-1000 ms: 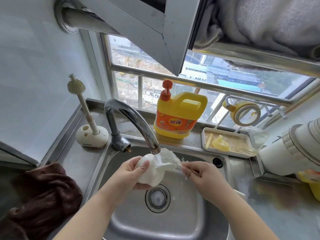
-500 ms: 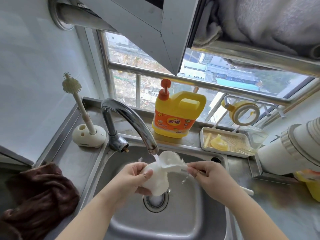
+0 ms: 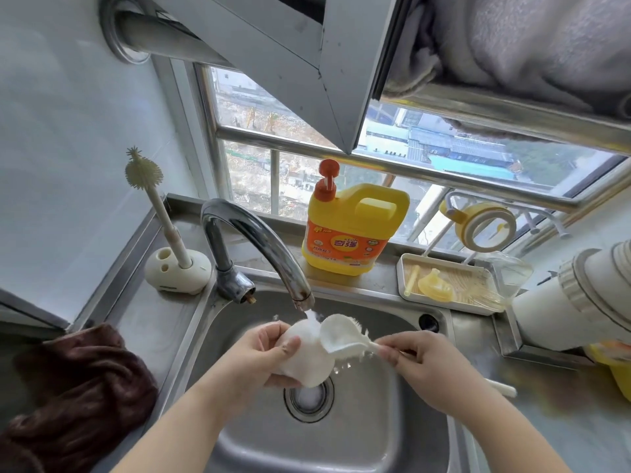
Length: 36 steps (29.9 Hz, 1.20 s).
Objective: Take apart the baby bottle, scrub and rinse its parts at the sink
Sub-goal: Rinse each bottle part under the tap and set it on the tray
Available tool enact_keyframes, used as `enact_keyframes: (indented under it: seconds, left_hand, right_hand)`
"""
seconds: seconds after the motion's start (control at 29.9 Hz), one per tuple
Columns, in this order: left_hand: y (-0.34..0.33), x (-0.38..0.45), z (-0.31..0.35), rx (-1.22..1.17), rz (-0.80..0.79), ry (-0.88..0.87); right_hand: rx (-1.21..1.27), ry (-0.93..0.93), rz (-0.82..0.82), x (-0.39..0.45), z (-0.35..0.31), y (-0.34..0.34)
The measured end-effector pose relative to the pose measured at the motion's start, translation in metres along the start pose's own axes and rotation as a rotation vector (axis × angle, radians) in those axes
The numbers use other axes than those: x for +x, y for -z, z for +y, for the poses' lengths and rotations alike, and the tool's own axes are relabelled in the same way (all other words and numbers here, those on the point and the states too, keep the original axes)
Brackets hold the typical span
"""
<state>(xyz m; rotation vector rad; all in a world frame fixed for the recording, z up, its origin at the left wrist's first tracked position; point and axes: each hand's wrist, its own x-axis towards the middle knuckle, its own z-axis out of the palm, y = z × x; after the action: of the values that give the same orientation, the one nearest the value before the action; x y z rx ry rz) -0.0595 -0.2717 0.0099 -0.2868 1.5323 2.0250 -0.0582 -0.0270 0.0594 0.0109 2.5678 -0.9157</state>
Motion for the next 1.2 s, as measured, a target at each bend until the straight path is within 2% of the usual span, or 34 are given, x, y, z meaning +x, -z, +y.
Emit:
enact_keyframes:
  seconds: [0.1,0.23,0.3,0.37,0.43,0.5,0.6,0.74,0.87,1.0,1.2]
  left_hand:
    - [0.000,0.002,-0.001,-0.044,-0.015,0.014]
    - [0.006,0.000,0.003,-0.098,-0.054,-0.006]
    - [0.007,-0.001,0.006,-0.140,-0.041,-0.007]
    - [0.003,0.000,0.007,-0.179,-0.010,-0.002]
    - [-0.001,-0.001,0.008,-0.148,0.008,-0.009]
    - [0.000,-0.004,0.007,-0.094,-0.020,-0.018]
    - [0.005,-0.007,0.005,-0.072,-0.071,-0.010]
    - [0.008,-0.007,0.004,-0.059,-0.049,-0.003]
    - [0.008,-0.010,0.003,-0.038,-0.018,-0.019]
    - [-0.005,-0.011,-0.001,-0.016,0.022,-0.045]
    - [0.001,-0.013,-0.007,0.161,-0.011,-0.092]
  right_hand:
    - [0.049,-0.005,0.047,0.003,-0.004,-0.008]
    - [-0.039,-0.018,-0.021,0.000,-0.004,-0.006]
    - [-0.070,-0.057,0.055,0.001,-0.003,-0.001]
    - [-0.027,-0.013,0.100,0.001,-0.011,-0.006]
    - [0.012,0.045,0.073,-0.001,-0.017,-0.011]
    - [-0.009,0.022,0.016,-0.007,-0.015,-0.007]
    - [-0.065,-0.030,0.055,-0.008,-0.006,-0.007]
    - [0.047,0.014,0.071,-0.010,-0.005,-0.019]
    - [0.018,-0.054,0.071,-0.015,0.006,-0.014]
    - [0.178,-0.087,0.124,-0.013,-0.001,-0.031]
    - [0.345,-0.065,0.030,-0.006,-0.023,-0.048]
